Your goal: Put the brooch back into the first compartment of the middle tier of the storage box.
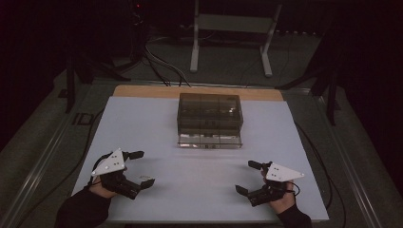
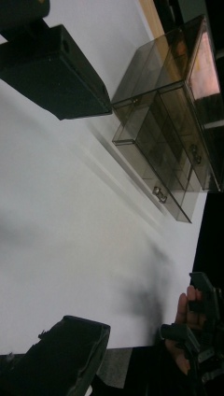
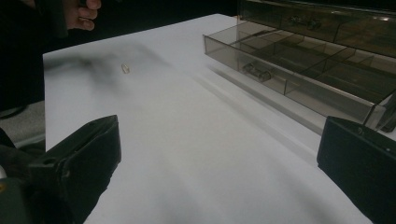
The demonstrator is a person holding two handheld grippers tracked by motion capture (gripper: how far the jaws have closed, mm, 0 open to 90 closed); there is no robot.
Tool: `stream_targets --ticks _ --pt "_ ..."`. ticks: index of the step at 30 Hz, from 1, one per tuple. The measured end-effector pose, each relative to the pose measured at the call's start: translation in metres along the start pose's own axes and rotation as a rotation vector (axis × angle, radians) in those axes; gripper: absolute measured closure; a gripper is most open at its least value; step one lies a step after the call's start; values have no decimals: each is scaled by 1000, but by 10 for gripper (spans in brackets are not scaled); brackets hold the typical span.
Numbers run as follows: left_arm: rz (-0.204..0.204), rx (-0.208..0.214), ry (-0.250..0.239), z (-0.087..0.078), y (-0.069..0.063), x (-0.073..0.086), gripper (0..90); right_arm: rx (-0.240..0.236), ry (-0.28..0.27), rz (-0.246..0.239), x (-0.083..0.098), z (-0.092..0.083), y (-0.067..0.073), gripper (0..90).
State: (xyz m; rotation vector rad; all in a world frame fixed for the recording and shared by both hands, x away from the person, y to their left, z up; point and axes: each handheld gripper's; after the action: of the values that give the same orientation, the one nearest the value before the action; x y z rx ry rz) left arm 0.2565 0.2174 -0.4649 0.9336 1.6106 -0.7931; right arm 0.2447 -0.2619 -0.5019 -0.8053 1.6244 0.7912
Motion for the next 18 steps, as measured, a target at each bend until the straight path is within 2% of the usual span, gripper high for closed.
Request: stream_targets --ticks 8,18 --pt "-7 -27 9 2 8 5 4 7 -3 6 0 -1 -1 0" --pt "-22 -17 51 10 15 15 4 13 -11 14 -1 -2 -3 0"
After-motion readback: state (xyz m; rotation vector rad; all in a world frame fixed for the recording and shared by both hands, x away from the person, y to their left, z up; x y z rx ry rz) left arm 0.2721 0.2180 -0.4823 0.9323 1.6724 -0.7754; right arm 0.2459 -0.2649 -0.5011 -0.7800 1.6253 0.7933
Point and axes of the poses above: each handheld gripper's, and its own axes: z roughly forward along the jaws, x roughly out of its underside, y roughly to its left, and after that the axes turned 10 degrees about -y, right-handed
